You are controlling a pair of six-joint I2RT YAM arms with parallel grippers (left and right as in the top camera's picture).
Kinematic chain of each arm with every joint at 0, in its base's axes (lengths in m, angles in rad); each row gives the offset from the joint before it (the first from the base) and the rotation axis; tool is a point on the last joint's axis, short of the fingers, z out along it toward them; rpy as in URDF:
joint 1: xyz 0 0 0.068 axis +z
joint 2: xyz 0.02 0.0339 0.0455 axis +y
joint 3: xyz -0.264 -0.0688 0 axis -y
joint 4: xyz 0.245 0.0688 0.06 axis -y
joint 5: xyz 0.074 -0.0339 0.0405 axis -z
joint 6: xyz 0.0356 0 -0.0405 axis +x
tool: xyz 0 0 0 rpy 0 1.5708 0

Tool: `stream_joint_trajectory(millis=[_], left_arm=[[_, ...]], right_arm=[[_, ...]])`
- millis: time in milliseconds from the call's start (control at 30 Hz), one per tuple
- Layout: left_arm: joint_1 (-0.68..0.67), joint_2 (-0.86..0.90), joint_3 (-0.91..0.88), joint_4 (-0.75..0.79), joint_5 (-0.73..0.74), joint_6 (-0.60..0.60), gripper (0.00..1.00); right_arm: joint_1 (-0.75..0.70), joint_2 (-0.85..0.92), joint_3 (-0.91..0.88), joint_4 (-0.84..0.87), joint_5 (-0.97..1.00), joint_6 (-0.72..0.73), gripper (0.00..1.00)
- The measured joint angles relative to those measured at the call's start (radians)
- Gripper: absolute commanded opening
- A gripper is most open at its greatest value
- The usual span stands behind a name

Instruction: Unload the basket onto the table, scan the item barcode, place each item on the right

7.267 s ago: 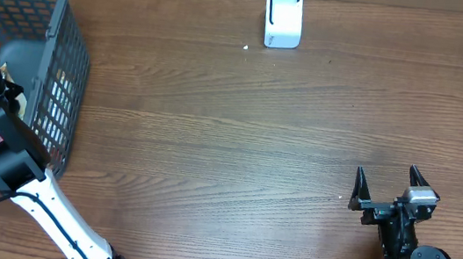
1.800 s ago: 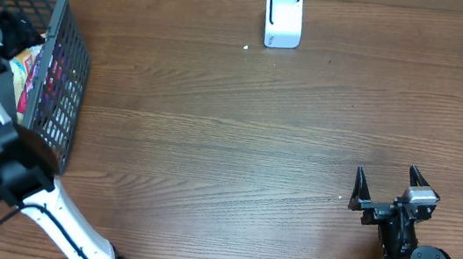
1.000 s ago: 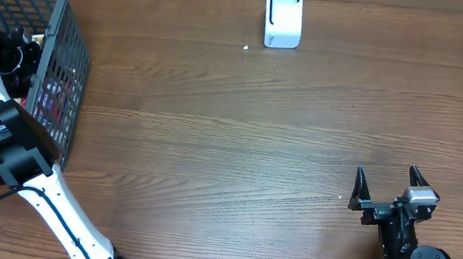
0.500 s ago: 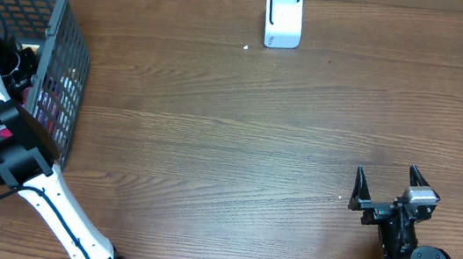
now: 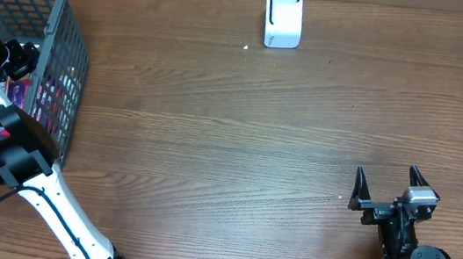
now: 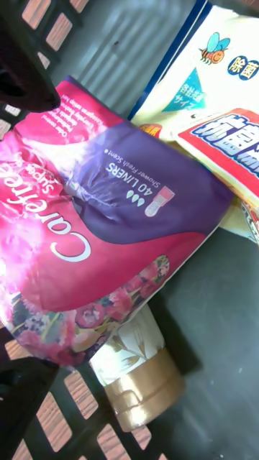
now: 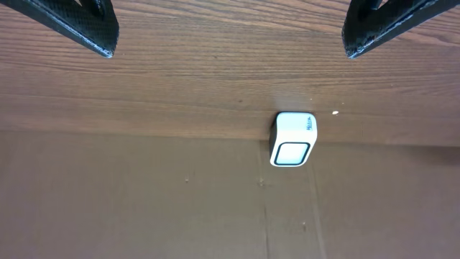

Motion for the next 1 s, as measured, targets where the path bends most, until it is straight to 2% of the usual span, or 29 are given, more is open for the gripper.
stream_joint_trajectory(millis=[300,400,467,500,533,600,633,1000], left_arm=[[0.000,0.000,-0.174,0.076,0.019,-0.003,0.99],[0.000,0.000,-0.214,0.109,0.015,-0.003,0.92],[0.000,0.000,-0.226,0.119,0.013,-0.005,0.77],[0.000,0.000,-0.228,0.121,0.011,-0.006,0.65],[0.000,0.000,-0.230,0.122,0.011,-0.006,0.44],[0.000,0.000,-0.235,0.122,0.003,-0.003,0.11],[0.000,0.000,-0.235,0.121,-0.004,-0.003,0.04],[0.000,-0.001,-0.216,0.092,-0.050,-0.021,0.04]], right_arm=[[0.000,0.000,0.000,0.000,0.000,0.000,1.00],[0.000,0.000,0.000,0.000,0.000,0.000,1.00],[0.000,0.000,0.000,0.000,0.000,0.000,1.00],[0.000,0.000,0.000,0.000,0.000,0.000,1.00],[0.000,0.000,0.000,0.000,0.000,0.000,1.00],[0.000,0.000,0.000,0.000,0.000,0.000,1.00],[0.000,0.000,0.000,0.000,0.000,0.000,1.00],[0.000,0.000,0.000,0.000,0.000,0.000,1.00]])
